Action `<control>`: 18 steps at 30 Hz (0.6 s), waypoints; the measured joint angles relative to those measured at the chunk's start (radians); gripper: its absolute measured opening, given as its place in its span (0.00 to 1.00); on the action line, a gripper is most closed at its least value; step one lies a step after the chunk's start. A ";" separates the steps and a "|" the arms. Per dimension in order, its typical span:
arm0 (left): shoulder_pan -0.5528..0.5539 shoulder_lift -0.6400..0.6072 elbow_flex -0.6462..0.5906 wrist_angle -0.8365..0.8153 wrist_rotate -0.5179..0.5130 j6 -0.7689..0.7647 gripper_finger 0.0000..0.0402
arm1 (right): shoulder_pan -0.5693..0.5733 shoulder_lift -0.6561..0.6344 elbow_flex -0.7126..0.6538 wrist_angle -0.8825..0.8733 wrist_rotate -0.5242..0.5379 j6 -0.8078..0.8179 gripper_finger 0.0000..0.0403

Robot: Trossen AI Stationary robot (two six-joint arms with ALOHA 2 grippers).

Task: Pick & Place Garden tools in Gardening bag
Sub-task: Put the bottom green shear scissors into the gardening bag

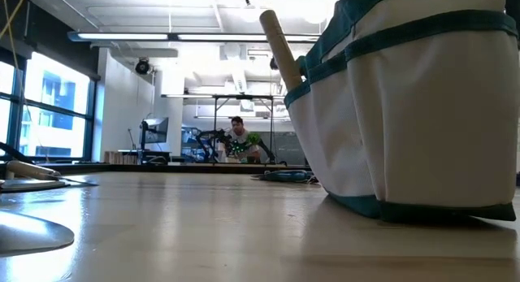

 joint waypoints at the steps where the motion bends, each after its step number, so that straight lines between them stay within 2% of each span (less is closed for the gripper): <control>1: 0.000 -0.041 0.004 -0.087 -0.020 -0.001 0.64 | 0.000 0.000 0.000 -0.004 0.000 0.002 0.18; 5: -0.038 -0.203 0.055 -0.417 -0.051 -0.040 0.64 | 0.000 0.000 0.000 -0.015 0.000 0.002 0.18; 9: -0.093 -0.327 0.147 -0.784 -0.142 -0.083 0.64 | 0.000 0.000 0.000 -0.023 0.000 -0.003 0.18; 14: -0.157 -0.397 0.274 -1.194 -0.277 -0.193 0.64 | -0.017 0.000 0.000 -0.022 -0.003 -0.008 0.18; 18: -0.192 -0.408 0.326 -1.404 -0.290 -0.330 0.64 | -0.046 0.000 0.000 0.000 -0.005 -0.094 0.18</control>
